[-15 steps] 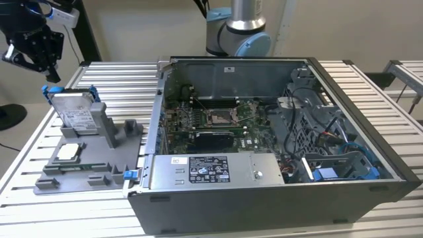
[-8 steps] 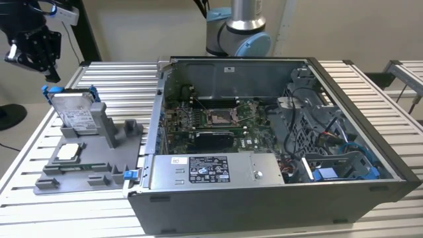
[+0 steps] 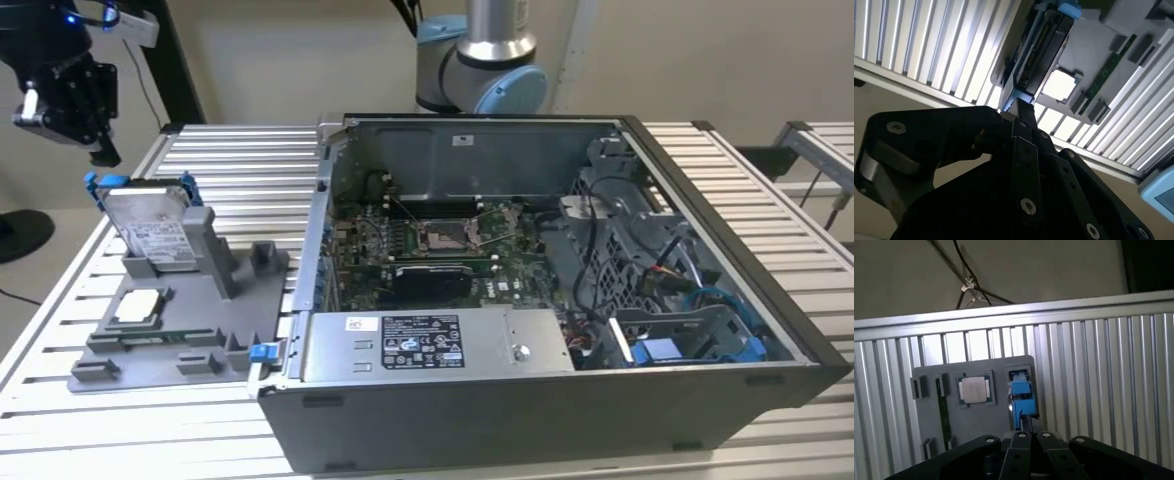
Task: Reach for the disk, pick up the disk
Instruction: 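Pick up the disk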
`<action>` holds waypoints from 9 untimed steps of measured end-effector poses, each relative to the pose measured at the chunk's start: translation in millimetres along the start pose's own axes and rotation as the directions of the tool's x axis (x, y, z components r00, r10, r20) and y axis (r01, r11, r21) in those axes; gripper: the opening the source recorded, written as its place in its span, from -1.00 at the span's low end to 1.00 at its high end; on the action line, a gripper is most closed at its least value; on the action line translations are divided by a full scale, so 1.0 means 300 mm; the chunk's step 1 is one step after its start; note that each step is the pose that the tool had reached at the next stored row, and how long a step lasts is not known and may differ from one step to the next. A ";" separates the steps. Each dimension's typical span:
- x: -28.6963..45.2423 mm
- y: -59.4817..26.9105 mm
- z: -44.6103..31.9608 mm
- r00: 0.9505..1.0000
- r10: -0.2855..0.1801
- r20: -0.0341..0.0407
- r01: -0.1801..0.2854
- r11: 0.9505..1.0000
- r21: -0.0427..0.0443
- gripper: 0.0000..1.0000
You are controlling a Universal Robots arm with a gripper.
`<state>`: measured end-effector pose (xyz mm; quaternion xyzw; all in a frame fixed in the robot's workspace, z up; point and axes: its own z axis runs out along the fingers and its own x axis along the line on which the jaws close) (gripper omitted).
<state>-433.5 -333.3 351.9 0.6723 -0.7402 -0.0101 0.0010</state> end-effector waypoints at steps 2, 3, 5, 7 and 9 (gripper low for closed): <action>0.000 0.001 0.000 1.000 -0.027 0.000 0.027 1.000 0.000 -1.00; 0.001 0.002 0.000 0.999 -0.041 0.000 0.041 0.999 0.000 -1.00; 0.001 0.003 0.000 0.998 -0.067 -0.001 0.067 0.998 0.000 -1.00; 0.002 0.005 0.000 0.996 -0.090 -0.001 0.090 0.996 0.000 -1.00; 0.004 0.005 0.000 0.995 -0.097 -0.001 0.097 0.995 0.000 -1.00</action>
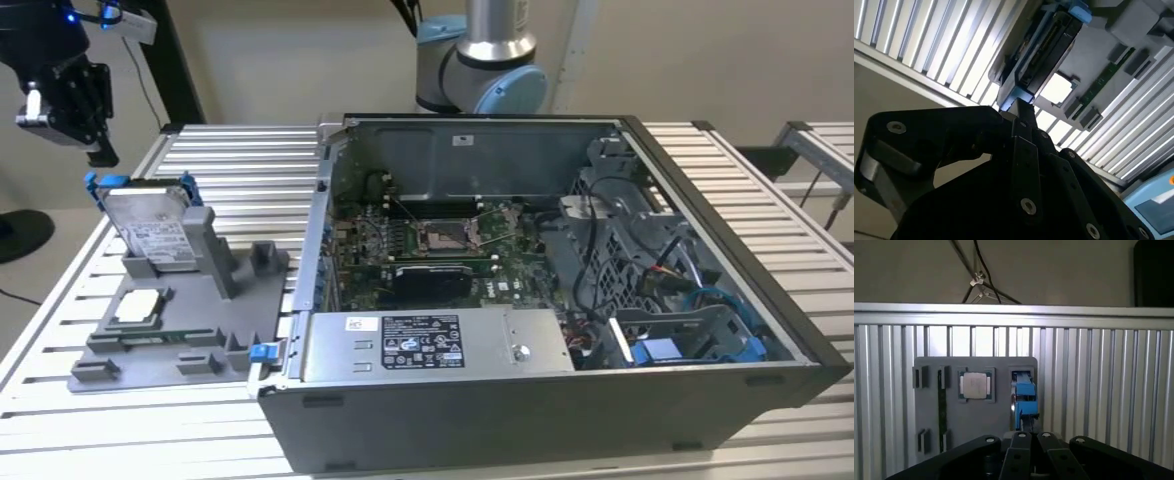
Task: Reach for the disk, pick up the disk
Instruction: 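Pick up the disk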
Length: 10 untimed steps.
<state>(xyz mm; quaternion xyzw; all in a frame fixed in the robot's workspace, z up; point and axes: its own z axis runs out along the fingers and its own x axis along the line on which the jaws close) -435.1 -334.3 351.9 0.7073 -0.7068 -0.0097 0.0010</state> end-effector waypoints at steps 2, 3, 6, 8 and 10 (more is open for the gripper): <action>0.000 0.000 0.000 1.000 0.000 0.000 0.000 1.000 0.000 -1.00; 0.000 0.000 0.000 1.000 0.000 0.000 0.000 1.000 0.000 1.00; 0.001 0.000 0.000 1.000 0.000 0.000 0.000 1.000 0.000 1.00; 0.001 0.000 0.000 1.000 0.000 0.000 0.000 1.000 0.000 1.00; 0.001 0.000 0.000 1.000 0.000 0.000 0.000 1.000 0.000 1.00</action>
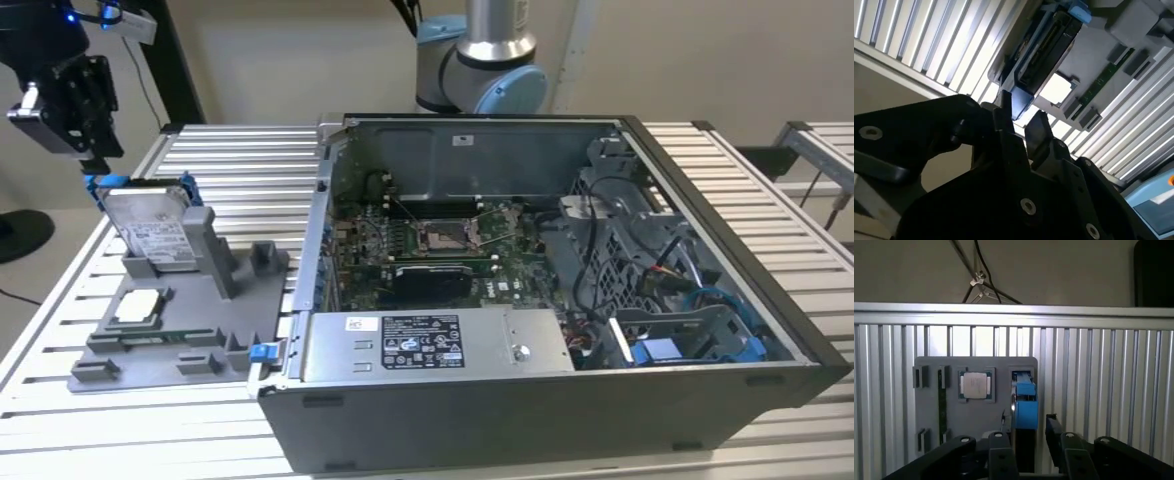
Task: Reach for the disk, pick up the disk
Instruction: 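Pick up the disk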
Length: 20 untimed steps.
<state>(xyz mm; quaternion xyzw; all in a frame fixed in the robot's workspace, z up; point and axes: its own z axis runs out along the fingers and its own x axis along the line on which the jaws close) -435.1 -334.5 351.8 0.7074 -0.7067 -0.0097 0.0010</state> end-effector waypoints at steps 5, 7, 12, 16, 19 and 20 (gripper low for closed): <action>0.000 0.000 0.000 1.000 0.000 0.000 0.000 1.000 0.000 1.00; 0.000 0.000 0.000 1.000 0.000 0.000 0.000 1.000 0.000 1.00; 0.001 0.000 0.025 1.000 0.000 -0.001 0.000 1.000 0.000 1.00; 0.001 0.000 0.049 1.000 0.000 -0.003 0.000 1.000 0.001 1.00; 0.001 -0.001 0.066 1.000 0.000 -0.009 0.000 1.000 0.001 1.00; 0.001 -0.001 0.071 1.000 0.000 -0.012 0.000 1.000 0.001 1.00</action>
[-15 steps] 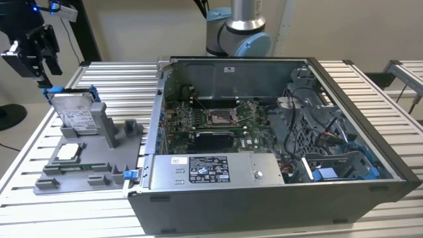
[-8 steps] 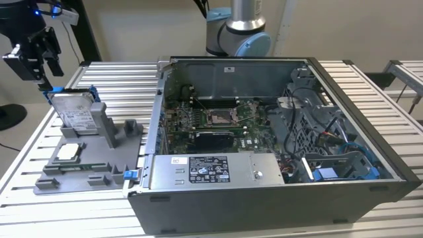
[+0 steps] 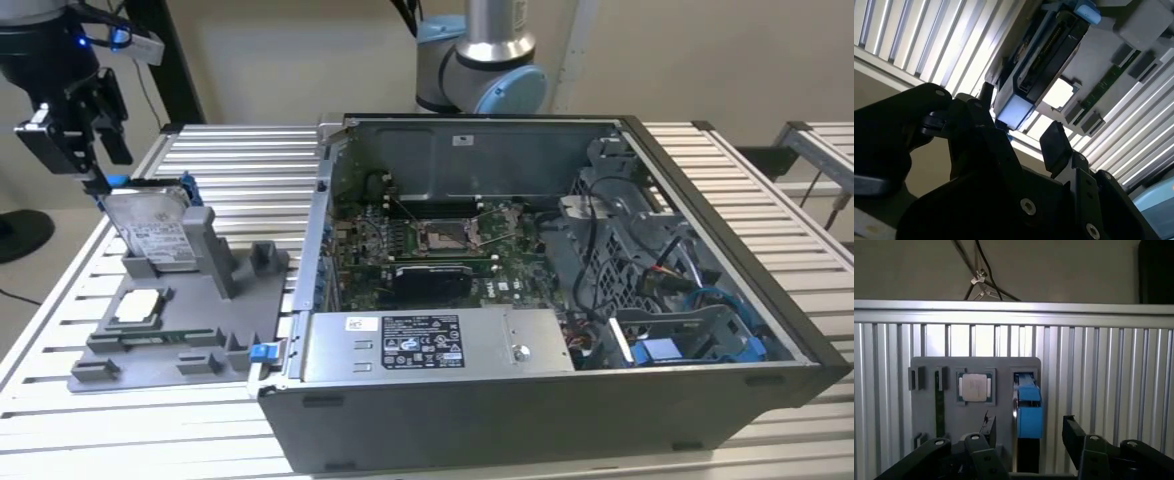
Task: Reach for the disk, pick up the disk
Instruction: 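Pick up the disk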
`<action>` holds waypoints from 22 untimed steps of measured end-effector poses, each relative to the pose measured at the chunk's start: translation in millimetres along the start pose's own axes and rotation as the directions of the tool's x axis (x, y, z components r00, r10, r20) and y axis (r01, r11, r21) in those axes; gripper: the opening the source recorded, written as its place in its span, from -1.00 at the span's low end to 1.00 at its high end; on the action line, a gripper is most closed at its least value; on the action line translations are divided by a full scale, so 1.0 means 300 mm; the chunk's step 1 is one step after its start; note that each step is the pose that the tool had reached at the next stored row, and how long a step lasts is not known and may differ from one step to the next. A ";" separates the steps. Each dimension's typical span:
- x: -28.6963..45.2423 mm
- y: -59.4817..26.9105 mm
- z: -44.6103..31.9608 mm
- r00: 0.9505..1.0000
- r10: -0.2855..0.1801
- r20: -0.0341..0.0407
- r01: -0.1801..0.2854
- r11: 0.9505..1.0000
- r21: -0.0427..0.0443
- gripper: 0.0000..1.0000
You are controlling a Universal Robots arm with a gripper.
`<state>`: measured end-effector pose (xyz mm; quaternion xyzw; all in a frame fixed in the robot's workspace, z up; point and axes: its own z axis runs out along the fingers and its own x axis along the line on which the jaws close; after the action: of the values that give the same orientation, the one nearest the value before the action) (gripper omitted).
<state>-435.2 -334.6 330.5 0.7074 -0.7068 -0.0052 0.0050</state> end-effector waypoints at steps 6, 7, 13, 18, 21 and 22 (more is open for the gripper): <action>0.000 0.000 0.034 1.000 0.000 -0.005 0.000 1.000 0.000 1.00; 0.000 -0.001 0.041 1.000 0.000 -0.005 0.000 1.000 0.000 1.00; 0.000 -0.001 0.077 1.000 0.000 -0.006 0.000 1.000 0.000 1.00; 0.000 -0.002 0.108 1.000 0.000 -0.006 0.000 1.000 0.000 1.00; 0.000 -0.002 0.126 1.000 0.000 -0.006 0.000 1.000 0.000 1.00; 0.000 -0.002 0.132 1.000 0.000 -0.006 0.000 1.000 0.000 1.00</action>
<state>-435.2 -334.6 291.0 0.7074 -0.7068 -0.0032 0.0071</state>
